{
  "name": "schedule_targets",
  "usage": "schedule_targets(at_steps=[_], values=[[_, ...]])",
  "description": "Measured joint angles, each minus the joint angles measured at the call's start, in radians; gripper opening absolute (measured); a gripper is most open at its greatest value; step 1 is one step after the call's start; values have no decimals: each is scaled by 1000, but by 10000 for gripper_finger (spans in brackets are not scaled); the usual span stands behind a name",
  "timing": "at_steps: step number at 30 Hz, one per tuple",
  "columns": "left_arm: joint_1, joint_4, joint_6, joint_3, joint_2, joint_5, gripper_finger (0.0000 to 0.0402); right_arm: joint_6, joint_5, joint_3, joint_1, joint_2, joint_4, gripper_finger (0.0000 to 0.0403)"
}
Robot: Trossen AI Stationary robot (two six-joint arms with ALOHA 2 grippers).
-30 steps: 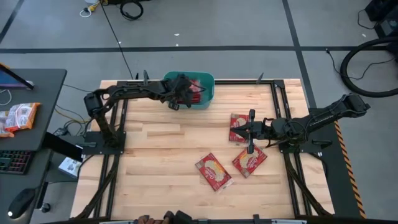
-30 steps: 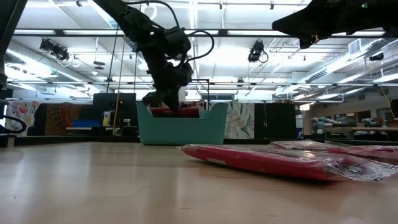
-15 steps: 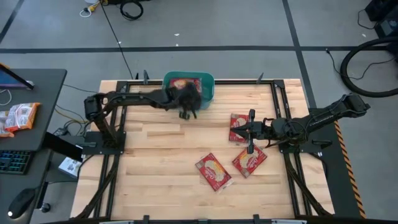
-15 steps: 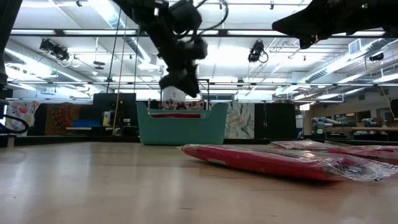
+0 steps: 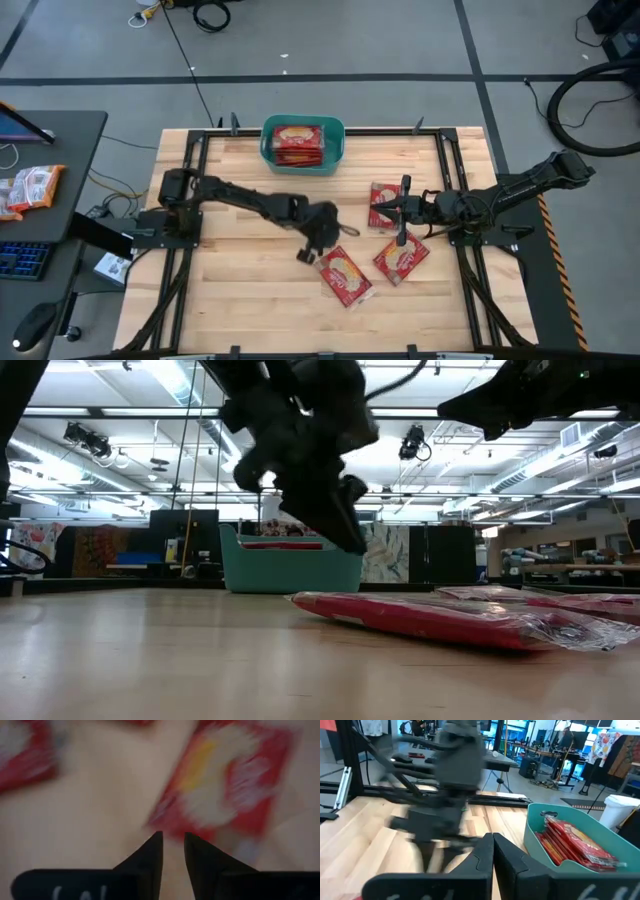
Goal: Sort popcorn bags into baskets
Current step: Put the popcorn bag into the green bin
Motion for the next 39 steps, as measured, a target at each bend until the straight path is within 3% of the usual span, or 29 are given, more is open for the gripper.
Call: schedule_targets(at_steps=[3,8,12,17,28,36,39], values=[[-49,69,-45,0,27,63,69,-2,0,0,0,0,0,13],[-117,188,-44,2,90,66,53,0,0,0,0,0,-1,13],[-138,180,-44,1,143,51,50,2,0,0,0,0,-6,13],[-132,68,-95,7,133,-101,50,2,0,0,0,0,-8,13],[-69,-465,-402,-4,13,-390,50,15,-2,0,0,0,-1,13],[-83,-457,-428,-3,-80,-452,52,17,-4,0,0,0,6,13],[-104,-451,-436,-2,-89,-463,69,17,-5,0,0,0,6,13]])
